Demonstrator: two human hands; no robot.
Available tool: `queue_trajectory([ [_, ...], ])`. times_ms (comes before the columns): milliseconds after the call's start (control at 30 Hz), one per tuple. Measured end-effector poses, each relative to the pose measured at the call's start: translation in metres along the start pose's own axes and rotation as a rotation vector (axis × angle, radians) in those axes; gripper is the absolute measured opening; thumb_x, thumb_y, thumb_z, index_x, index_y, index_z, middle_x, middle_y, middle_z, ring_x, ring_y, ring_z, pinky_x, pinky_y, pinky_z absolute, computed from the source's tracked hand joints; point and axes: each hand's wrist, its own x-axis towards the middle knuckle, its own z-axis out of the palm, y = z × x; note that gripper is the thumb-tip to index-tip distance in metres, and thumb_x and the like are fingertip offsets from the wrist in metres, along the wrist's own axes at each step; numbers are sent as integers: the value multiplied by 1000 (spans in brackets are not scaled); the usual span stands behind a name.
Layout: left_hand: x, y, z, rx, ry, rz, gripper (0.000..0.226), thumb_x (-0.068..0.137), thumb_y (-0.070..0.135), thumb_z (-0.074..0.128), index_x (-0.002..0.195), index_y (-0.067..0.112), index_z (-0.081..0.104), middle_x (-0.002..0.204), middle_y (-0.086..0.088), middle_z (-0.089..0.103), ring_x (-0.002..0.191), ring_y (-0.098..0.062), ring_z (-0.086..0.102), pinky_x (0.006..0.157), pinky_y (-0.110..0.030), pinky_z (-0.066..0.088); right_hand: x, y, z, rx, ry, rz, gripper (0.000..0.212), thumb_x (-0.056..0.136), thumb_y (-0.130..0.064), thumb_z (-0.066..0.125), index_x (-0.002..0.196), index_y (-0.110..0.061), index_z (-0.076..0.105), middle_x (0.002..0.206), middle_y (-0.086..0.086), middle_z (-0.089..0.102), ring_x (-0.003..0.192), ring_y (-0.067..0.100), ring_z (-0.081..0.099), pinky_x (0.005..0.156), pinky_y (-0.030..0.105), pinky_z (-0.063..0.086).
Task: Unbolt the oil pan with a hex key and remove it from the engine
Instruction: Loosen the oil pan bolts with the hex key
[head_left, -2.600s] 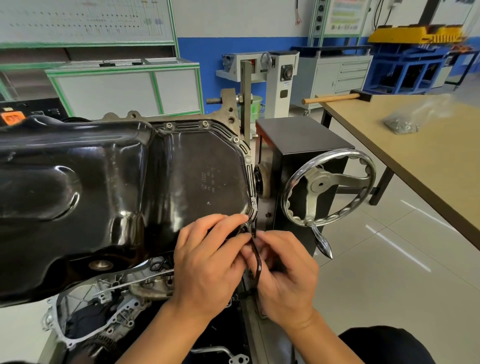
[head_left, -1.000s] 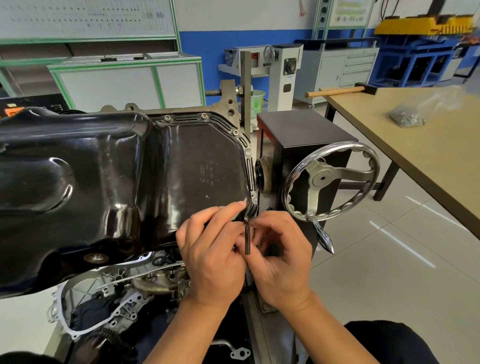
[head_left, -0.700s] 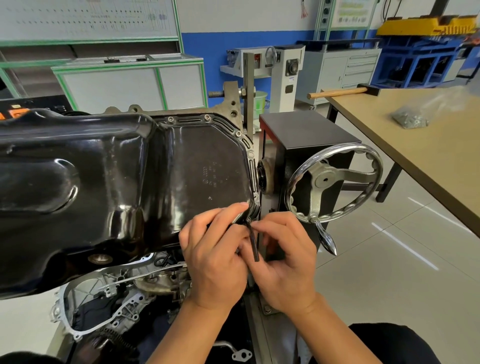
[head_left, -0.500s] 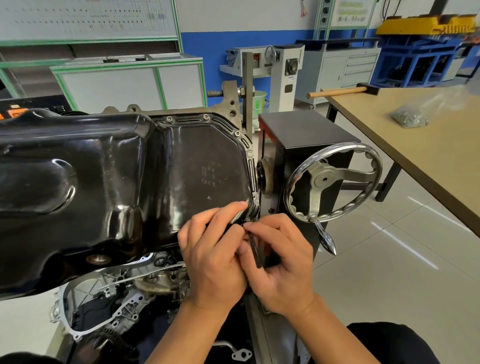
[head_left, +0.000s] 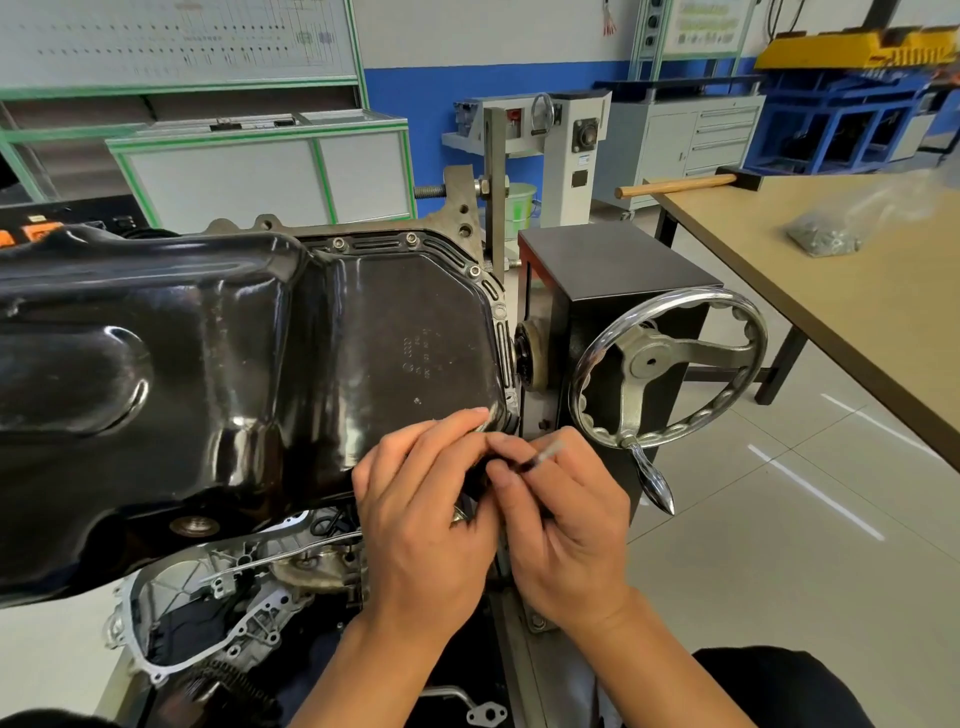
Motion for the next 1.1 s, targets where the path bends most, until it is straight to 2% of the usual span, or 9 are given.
queue_trajectory([
  [67,1,1,0,2,2,8,16,90,20,63,101,20,75,123,15,66,110,-10,57,95,-31,36,1,-1,-1,-25,-52,-5,27,104,-20,52,125,-8,63,90,-6,56,82,2,50,72,20,43],
  [167,1,1,1,9,2,34,23,96,23,57,87,19,78,124,13,66,110,-13,57,94,-33,35,0,-2,0,-2,-84,18,32,106,-25,47,129,-7,60,90,2,61,79,11,54,68,27,47],
  [333,2,3,4,11,38,5,17,92,25,61,92,22,79,118,15,68,107,-11,57,95,-32,35,1,-5,-3,14,53,76,25,93,-23,70,112,-6,68,83,-3,61,74,11,59,72,17,47],
  [500,3,5,7,38,75,-4,9,85,23,69,86,23,78,112,16,70,104,-11,58,92,-32,36,2,-6,-7,52,79,74,13,87,-12,74,94,-16,64,86,-9,62,78,3,61,74,16,48],
  [633,1,3,5,49,45,45,17,95,26,61,100,24,77,117,16,69,107,-12,59,92,-35,38,-2,-2,-6,43,49,15,12,88,-5,70,100,-8,67,93,-4,65,86,7,63,78,19,49],
  [833,1,2,3,24,36,31,17,94,23,61,92,23,79,115,15,69,107,-12,58,95,-31,35,-9,-4,-3,28,5,5,25,94,-5,62,118,1,64,95,7,65,87,12,62,79,21,50],
  [967,1,3,5,-13,64,20,13,89,25,65,89,22,78,113,15,69,106,-12,57,92,-32,35,-7,-9,-7,72,39,62,25,88,-20,76,110,-12,65,92,-4,63,78,14,63,69,23,51],
  [1033,2,3,5,-7,62,23,11,86,23,67,85,23,78,111,15,69,105,-12,57,92,-31,35,-6,-9,-9,68,62,82,20,85,-18,78,102,-16,67,86,-6,63,73,14,62,65,24,51],
  [1100,3,3,5,10,55,23,10,83,20,70,86,24,79,111,16,69,105,-12,57,92,-31,35,-6,-7,-10,65,70,64,15,85,-10,78,99,-10,72,85,-2,67,75,14,64,69,23,50],
])
